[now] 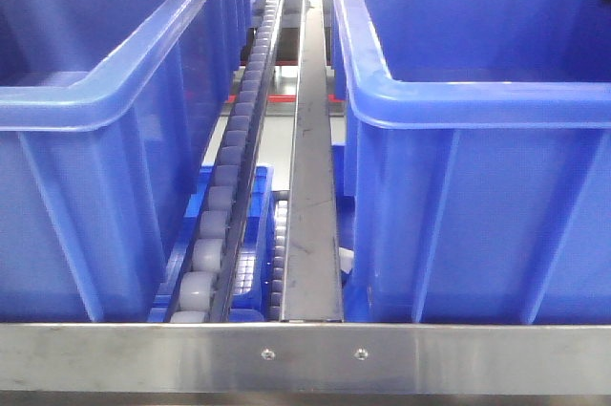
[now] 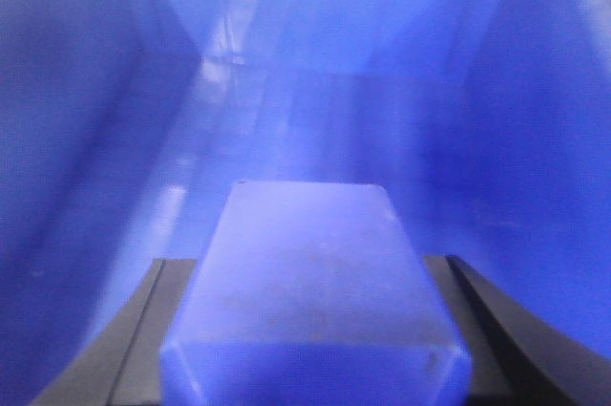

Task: Pick and sort blue part to right shelf
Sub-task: 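Open both grippers to drop the blue parts into the bins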

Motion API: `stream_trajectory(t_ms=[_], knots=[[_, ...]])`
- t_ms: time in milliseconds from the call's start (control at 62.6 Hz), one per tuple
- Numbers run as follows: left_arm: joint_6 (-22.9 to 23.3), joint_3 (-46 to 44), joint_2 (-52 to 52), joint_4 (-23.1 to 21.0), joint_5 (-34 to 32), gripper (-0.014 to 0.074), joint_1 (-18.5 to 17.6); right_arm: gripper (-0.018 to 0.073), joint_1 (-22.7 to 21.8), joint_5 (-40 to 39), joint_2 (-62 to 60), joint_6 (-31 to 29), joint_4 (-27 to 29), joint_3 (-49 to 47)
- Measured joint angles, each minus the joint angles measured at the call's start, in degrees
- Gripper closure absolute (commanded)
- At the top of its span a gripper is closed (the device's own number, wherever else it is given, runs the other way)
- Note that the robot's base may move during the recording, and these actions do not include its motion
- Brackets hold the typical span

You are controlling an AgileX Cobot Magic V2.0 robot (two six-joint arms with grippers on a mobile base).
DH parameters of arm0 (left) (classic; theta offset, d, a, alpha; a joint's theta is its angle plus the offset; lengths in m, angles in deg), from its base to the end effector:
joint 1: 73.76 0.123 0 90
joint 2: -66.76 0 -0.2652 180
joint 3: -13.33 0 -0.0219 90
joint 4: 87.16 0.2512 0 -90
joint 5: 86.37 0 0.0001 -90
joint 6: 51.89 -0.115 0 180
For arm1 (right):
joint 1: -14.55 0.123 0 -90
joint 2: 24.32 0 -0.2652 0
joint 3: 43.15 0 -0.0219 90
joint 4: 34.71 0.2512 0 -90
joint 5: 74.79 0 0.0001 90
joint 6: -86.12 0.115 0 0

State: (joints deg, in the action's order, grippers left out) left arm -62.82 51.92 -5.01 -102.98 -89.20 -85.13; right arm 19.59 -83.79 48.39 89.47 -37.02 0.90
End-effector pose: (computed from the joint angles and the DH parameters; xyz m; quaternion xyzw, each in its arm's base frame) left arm 0.2647 -0.0517 0.2731 0.0418 0.8061 -0.0780 0.5852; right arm 0.2637 0.0240 0.2475 -0.0298 0.8073 0.0339 0.5885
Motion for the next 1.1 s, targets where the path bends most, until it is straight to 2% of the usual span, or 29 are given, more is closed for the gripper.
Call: stream_trajectory(t_ms=[112, 160, 240, 288, 351, 399, 623, 751, 799, 831, 895, 990, 1006, 1102], knots=[[0.0, 0.0, -0.9, 0.0, 0.0, 0.0307, 0.0, 0.0132, 0.1, -0.1, 1.0, 0.0, 0.0, 0.0], [0.0, 0.0, -1.0, 0.0, 0.0, 0.0278, 0.0, 0.0125, 0.1, -0.1, 1.1, 0.0, 0.0, 0.0], [0.0, 0.0, -1.0, 0.0, -0.1, 0.0176, 0.0, 0.0086, 0.1, -0.1, 1.1, 0.1, 0.0, 0.0], [0.0, 0.0, -1.0, 0.0, 0.1, 0.0071, 0.0, 0.0035, 0.1, -0.1, 1.1, 0.4, 0.0, 0.0], [0.0, 0.0, -1.0, 0.0, 0.6, -0.0026, 0.0, -0.0052, 0.1, -0.1, 1.1, 0.6, 0.0, 0.0], [0.0, 0.0, -1.0, 0.0, 0.8, -0.0064, 0.0, -0.0048, 0.1, -0.2, 1.1, 0.6, 0.1, 0.0], [0.0, 0.0, -1.0, 0.2, 1.1, -0.0071, 0.0, -0.0039, 0.1, 0.1, 1.1, 0.8, 0.1, -0.2], [0.0, 0.0, -0.7, 1.5, 1.2, -0.0003, 0.0, -0.0038, 0.1, 1.6, 0.3, 0.8, 0.1, -0.2], [0.0, 0.0, -0.1, 1.7, 1.4, 0.0046, 0.0, -0.0034, 0.1, 2.5, -0.6, 0.8, 0.4, -0.3], [0.0, 0.0, 0.3, 1.9, 1.5, 0.0109, 0.0, -0.0015, 0.1, 3.2, -1.6, 0.8, 0.4, -0.5], [0.0, 0.0, 2.4, 2.0, 1.5, 0.0269, 0.0, 0.0073, 0.1, 4.7, -4.7, 0.8, 0.6, -0.9], [0.0, 0.0, 4.5, 2.0, 1.5, 0.0471, -0.1, 0.0273, 0.1, 5.6, -8.2, 0.8, 0.8, -1.0], [0.0, 0.0, 4.8, 2.0, 1.5, 0.0488, -0.1, 0.0305, 0.1, 5.7, -8.7, 0.8, 0.8, -1.0], [0.0, 0.0, 6.0, 2.0, 1.5, 0.0456, -0.1, 0.0503, 0.1, 6.2, -11.2, 0.8, 0.8, -1.0]])
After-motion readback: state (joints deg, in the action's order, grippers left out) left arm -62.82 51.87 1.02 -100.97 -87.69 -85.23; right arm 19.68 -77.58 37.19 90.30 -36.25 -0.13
